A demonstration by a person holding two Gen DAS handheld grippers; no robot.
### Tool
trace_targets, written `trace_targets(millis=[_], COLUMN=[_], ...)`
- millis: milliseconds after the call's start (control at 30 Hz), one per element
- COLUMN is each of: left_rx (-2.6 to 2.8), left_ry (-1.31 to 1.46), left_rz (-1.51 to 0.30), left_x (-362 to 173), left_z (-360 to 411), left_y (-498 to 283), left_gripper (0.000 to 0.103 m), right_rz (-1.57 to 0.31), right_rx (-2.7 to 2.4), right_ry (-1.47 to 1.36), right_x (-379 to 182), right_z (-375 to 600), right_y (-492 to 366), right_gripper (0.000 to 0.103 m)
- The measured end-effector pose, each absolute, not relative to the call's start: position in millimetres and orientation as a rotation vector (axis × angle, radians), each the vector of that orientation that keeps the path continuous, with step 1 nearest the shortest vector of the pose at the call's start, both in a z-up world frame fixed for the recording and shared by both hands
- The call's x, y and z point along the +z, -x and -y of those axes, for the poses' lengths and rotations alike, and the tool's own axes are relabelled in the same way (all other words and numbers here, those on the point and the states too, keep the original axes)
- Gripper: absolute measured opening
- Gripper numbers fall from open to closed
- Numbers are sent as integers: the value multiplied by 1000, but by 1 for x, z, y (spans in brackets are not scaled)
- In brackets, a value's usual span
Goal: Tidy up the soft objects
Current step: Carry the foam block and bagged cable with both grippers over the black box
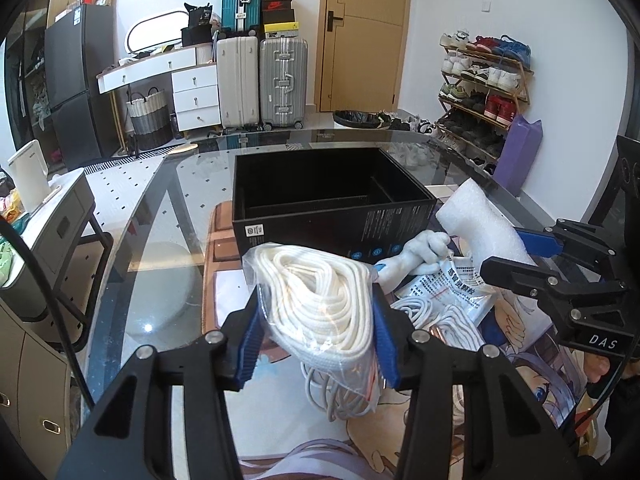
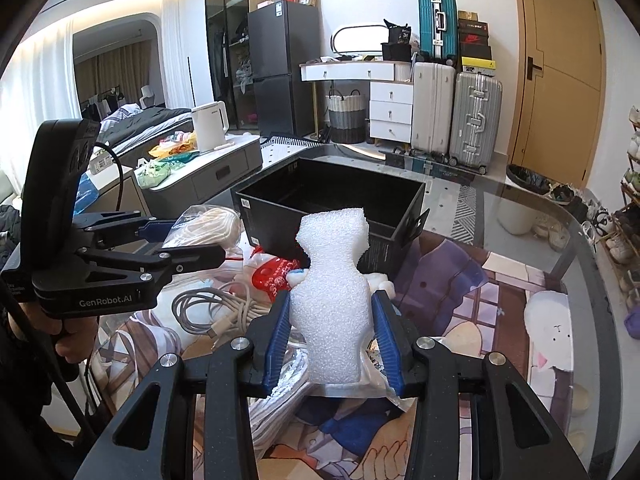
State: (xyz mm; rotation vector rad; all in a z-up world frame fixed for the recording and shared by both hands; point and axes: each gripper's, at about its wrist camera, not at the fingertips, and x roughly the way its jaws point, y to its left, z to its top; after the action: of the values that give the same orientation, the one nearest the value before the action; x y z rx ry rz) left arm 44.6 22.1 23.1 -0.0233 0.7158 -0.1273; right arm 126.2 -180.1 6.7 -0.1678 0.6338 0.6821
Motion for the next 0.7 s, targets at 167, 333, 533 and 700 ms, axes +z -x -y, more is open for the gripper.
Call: trace_targets(millis=[167,333,533,700], left_rx=[-120,-113,-107,-101], left_ry=[21,19,20,17], left_rz=[-704,-694,-681,-669], left_x=[27,31,37,43], left_z=[-24,-25,-25,-25], left_y=[-42,-38,-36,-35], left_gripper=[47,47,47,47], right_rz=[-617,-598,-579,-565], right_rx=[681,682,688,694], right_ry=[168,166,161,156], right_x=[13,20,30,37], right_z=[182,183,185,186], right_y=[-122,-118,-116,-115], right_gripper=[41,41,41,41])
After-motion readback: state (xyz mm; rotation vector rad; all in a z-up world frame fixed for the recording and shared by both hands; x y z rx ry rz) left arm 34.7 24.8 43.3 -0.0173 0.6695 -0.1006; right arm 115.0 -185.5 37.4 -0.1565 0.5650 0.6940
